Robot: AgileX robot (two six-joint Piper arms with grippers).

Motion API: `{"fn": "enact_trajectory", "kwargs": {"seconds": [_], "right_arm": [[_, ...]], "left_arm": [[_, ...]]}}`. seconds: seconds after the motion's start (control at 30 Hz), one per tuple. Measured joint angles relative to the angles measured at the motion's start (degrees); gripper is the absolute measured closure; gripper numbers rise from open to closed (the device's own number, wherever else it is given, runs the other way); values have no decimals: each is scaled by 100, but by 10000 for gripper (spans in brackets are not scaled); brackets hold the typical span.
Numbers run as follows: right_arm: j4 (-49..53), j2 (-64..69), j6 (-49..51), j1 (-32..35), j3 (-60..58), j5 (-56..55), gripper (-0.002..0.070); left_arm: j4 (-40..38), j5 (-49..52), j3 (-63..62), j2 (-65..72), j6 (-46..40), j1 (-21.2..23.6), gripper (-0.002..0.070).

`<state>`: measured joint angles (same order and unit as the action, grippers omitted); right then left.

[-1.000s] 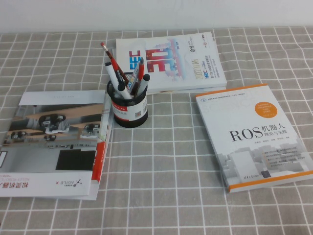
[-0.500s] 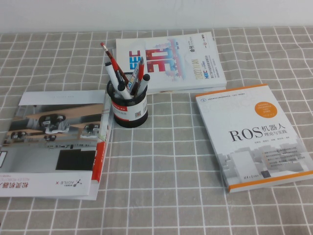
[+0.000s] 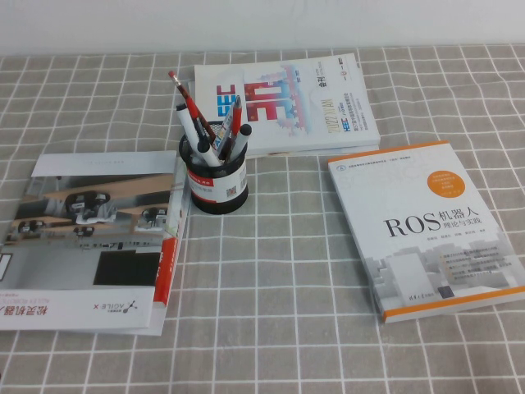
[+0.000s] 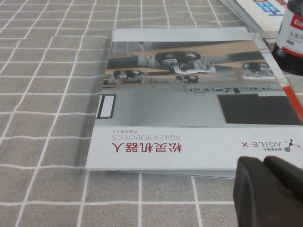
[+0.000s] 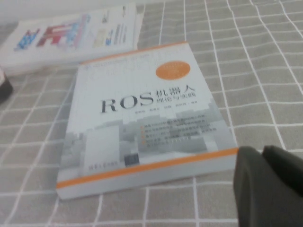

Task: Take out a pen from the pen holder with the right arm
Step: 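Take a marker out of the pen holder and lay it on the table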

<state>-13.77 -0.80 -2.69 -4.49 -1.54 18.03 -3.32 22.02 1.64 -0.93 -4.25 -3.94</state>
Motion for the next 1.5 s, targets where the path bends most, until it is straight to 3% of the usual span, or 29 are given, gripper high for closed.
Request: {"fn": "enact_trajectory", "kwargs": {"seconds": [0.43, 0.7, 0.93, 1.27, 1.5], "right_arm": [[-2447, 0, 0, 0, 0, -1049, 689], [-2685, 0, 0, 0, 0, -952, 689], [-2821, 98, 0, 0, 352, -218, 689], [-2247, 1942, -244, 0, 1894, 1334, 689], [-2126, 3294, -968, 0, 2664, 1725, 689]], "left_arm": [[0, 0, 0, 0, 0, 0, 678], [0, 0, 0, 0, 0, 0, 678], [0, 0, 0, 0, 0, 0, 678], [0, 0, 0, 0, 0, 0, 678], [0, 0, 0, 0, 0, 0, 678]]}}
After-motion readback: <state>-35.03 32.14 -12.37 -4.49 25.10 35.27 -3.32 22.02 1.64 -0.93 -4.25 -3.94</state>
